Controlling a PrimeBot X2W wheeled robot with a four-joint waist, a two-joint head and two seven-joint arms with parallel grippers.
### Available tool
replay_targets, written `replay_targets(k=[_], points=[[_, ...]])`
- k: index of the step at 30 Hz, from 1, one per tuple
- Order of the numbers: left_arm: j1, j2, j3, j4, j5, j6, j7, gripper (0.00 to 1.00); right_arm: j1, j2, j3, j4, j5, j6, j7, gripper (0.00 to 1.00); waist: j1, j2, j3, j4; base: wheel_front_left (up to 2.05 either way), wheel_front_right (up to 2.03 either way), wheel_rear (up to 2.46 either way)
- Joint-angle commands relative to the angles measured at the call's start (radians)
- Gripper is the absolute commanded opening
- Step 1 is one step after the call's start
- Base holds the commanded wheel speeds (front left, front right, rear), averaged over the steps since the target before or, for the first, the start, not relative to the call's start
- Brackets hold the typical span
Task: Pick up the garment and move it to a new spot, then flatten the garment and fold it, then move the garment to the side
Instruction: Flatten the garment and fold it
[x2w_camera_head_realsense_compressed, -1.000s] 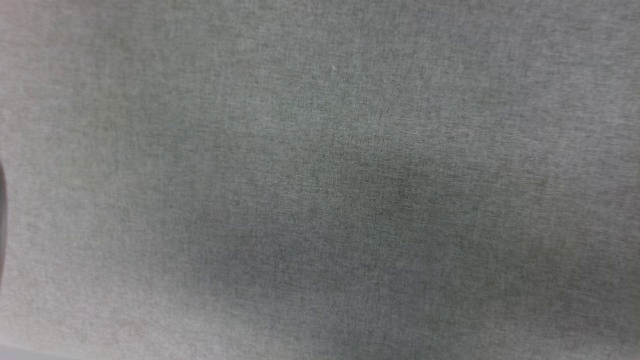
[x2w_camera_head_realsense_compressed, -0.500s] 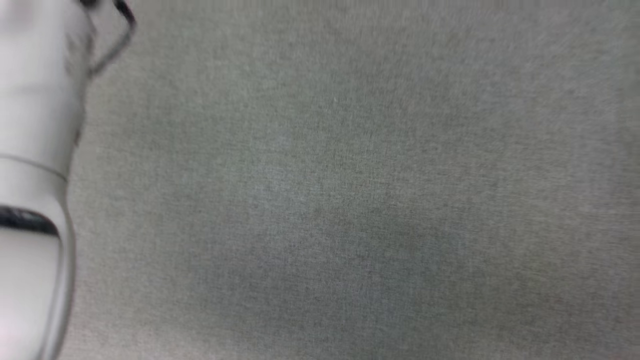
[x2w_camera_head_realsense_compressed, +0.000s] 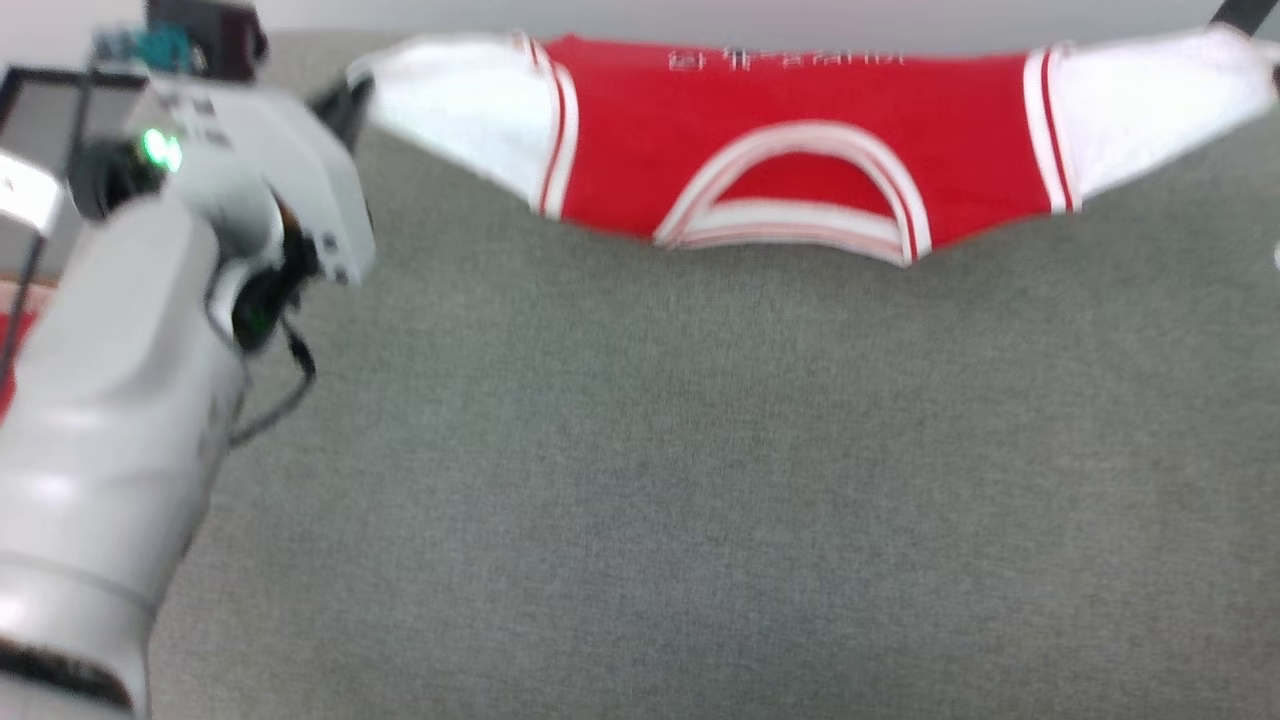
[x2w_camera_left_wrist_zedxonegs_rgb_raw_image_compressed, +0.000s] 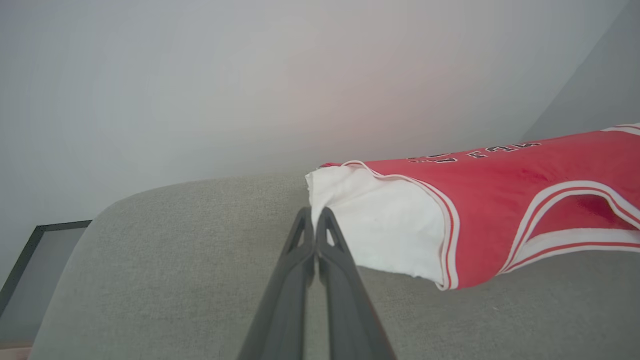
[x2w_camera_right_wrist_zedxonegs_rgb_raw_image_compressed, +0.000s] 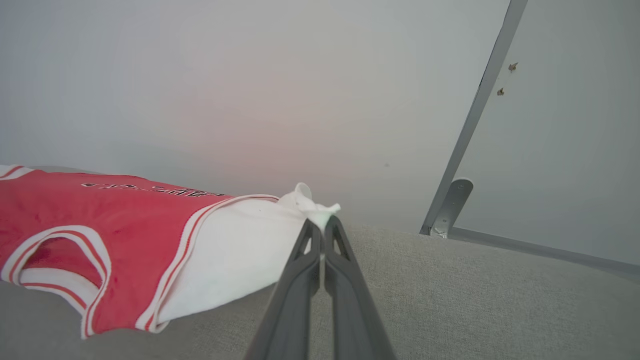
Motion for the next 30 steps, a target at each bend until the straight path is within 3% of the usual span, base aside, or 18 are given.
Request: replay_targets(k=[1, 6, 12, 21, 30], points=[[0.048, 0.014, 0.0, -0.028, -0.013, 0.005, 0.008, 0.0, 0.046, -0.025, -0.002, -0.03, 0.016, -0.001, 0.012, 0.0, -0.0001, 0.0, -0.093, -0.004, 0.0, 0.0, 0.0], [0.229, 0.079, 0.007, -0.226, -0.045, 0.063, 0.042, 0.0, 0.218, -0.087, -0.03, -0.17, 0.056, -0.001, 0.075, 0.0, -0.0001, 0.0, -0.135, 0.0, 0.0, 0.0, 0.0], [0.475, 0.187, 0.034, -0.552, -0.088, 0.204, 0.087, 0.0, 0.426, -0.121, -0.108, -0.319, 0.049, -0.001, 0.146, 0.0, -0.0001, 0.0, -0.16, 0.005, 0.0, 0.0, 0.0], [0.814, 0.35, 0.09, -0.981, -0.132, 0.436, 0.118, 0.0, 0.738, -0.077, -0.298, -0.53, 0.025, -0.001, 0.265, 0.0, -0.0001, 0.0, -0.158, 0.017, 0.0, 0.0, 0.0], [1.06, 0.43, 0.152, -1.172, -0.192, 0.557, 0.081, 0.0, 1.026, 0.022, -0.503, -0.769, -0.019, -0.001, 0.425, 0.0, -0.0001, 0.0, -0.127, 0.029, 0.0, 0.0, 0.0]])
